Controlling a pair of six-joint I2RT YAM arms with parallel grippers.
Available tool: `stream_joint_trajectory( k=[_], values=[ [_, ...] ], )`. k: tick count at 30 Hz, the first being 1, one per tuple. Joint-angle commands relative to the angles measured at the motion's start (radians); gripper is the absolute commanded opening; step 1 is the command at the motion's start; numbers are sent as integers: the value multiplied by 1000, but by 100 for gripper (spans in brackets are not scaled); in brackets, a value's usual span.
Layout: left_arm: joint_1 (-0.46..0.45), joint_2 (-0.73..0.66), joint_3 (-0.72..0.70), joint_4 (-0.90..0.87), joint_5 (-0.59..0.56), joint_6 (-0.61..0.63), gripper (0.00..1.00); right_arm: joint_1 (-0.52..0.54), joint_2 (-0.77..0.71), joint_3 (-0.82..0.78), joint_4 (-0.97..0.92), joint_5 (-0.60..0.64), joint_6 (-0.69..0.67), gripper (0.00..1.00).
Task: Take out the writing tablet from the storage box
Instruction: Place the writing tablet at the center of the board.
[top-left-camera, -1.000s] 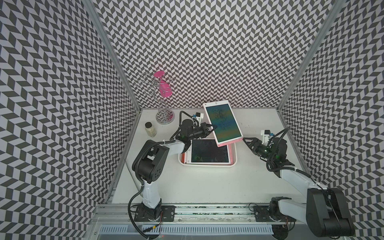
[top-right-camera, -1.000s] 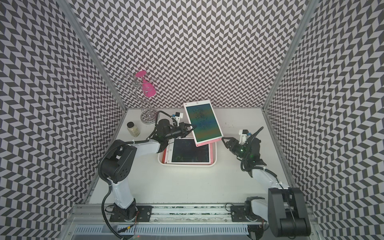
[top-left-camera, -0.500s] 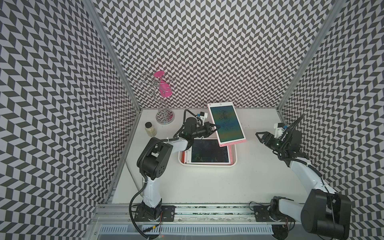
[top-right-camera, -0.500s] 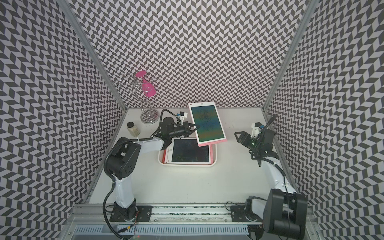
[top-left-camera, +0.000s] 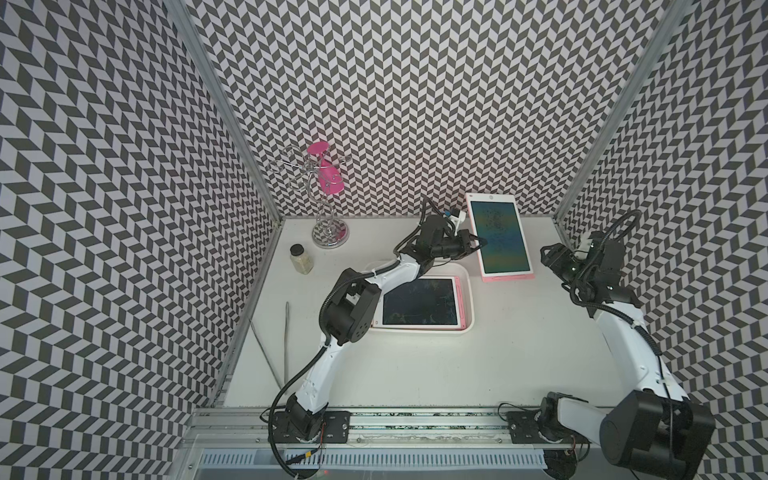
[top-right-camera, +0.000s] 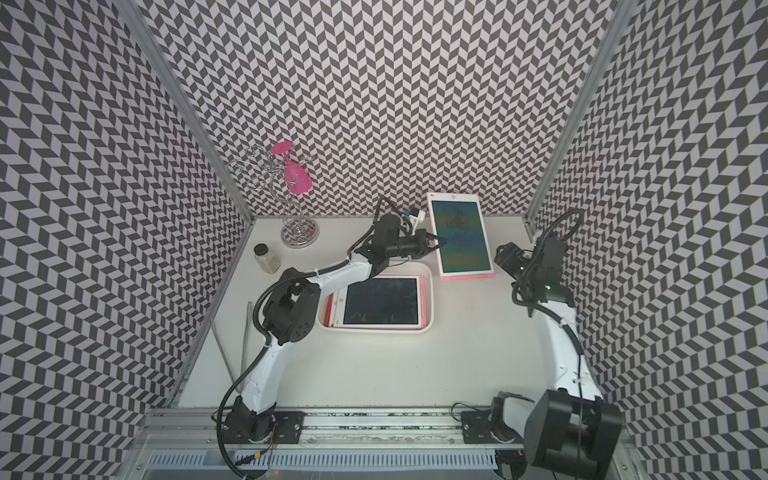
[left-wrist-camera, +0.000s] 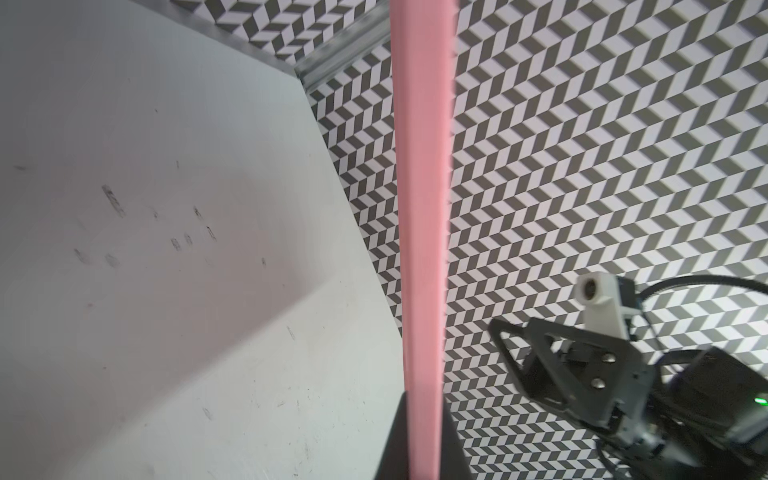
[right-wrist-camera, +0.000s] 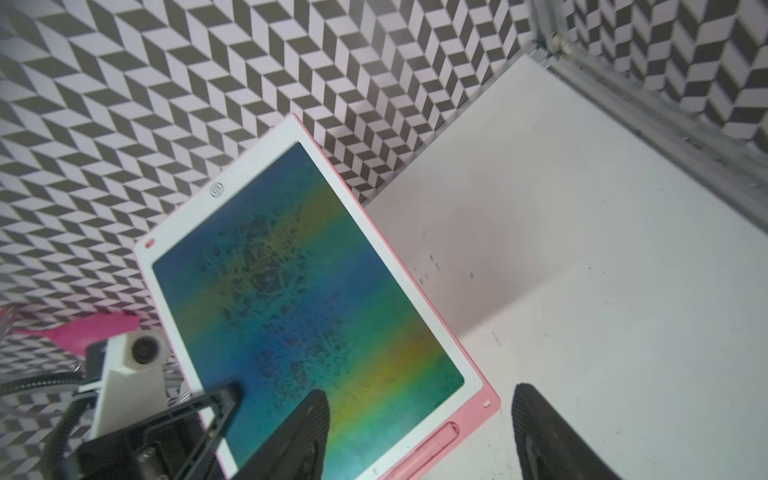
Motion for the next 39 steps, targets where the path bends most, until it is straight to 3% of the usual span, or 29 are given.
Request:
stream_joint_trajectory(
  k=[1, 9, 13, 22, 30, 39],
  values=[
    [-34, 81, 117, -52, -68, 4, 0, -11, 10, 84, -40, 132, 14, 70],
    [-101, 335, 406, -91, -119, -48, 0, -25, 78, 109, -48, 117, -46, 72],
    [-117, 417, 474, -81, -138, -76, 0, -32, 92, 48, -9, 80, -58, 72],
    [-120, 463, 492, -108, -170, -73, 7, -32, 120, 0, 13, -42, -82, 72],
    [-118, 480, 521, -185, -168, -58, 16, -34, 146, -44, 30, -68, -86, 73],
    [-108, 479, 520, -243, -184, -35, 34, -34, 147, -138, 60, -78, -83, 73]
  ],
)
